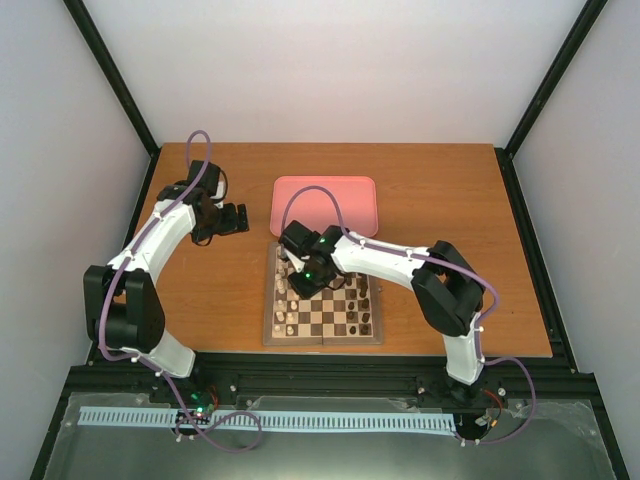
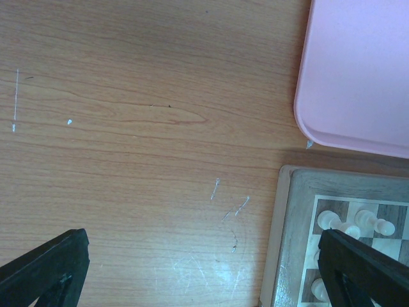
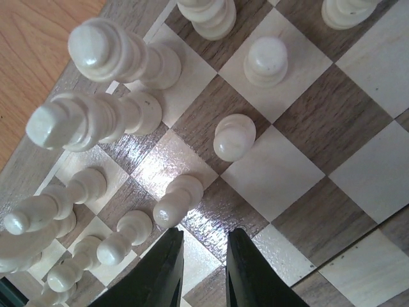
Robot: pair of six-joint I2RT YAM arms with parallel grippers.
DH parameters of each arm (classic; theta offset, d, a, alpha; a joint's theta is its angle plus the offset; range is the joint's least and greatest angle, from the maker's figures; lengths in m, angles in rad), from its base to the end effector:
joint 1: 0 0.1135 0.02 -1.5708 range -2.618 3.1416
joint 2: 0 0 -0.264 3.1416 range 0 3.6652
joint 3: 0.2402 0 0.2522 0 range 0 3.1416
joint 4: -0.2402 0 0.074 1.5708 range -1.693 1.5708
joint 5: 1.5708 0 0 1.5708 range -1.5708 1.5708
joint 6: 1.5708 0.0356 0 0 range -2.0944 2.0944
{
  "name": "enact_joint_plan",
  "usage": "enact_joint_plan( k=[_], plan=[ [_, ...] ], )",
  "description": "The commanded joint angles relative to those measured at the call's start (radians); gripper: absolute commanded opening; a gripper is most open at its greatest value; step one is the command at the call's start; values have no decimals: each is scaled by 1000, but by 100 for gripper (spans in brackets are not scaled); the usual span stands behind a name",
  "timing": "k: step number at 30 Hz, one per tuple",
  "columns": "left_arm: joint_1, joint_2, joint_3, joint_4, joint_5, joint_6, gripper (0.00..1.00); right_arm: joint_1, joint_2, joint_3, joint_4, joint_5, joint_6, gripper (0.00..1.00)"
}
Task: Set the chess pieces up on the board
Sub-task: Adjust the chess piece on the chessboard.
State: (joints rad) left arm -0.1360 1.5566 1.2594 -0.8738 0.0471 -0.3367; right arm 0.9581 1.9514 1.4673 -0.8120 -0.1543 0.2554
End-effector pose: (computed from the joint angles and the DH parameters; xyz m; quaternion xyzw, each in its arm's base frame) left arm 0.3076 -0.0438 0.2622 -0.0935 0.9754 -0.0689 0.1876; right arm 0.2212 0.3242 0.1926 -0.3498 0.9237 0.1406 0.0686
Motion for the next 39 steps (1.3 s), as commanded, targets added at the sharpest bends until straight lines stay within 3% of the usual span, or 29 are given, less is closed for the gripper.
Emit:
enact_joint_plan(
  k=[1, 39],
  plan=[
    [-4, -2, 24, -5, -12, 11, 100, -1, 20, 40, -1, -10, 2, 21],
    [-4, -6, 15, -2, -13, 12, 100, -2, 76, 64, -32, 54, 10, 22]
  ],
)
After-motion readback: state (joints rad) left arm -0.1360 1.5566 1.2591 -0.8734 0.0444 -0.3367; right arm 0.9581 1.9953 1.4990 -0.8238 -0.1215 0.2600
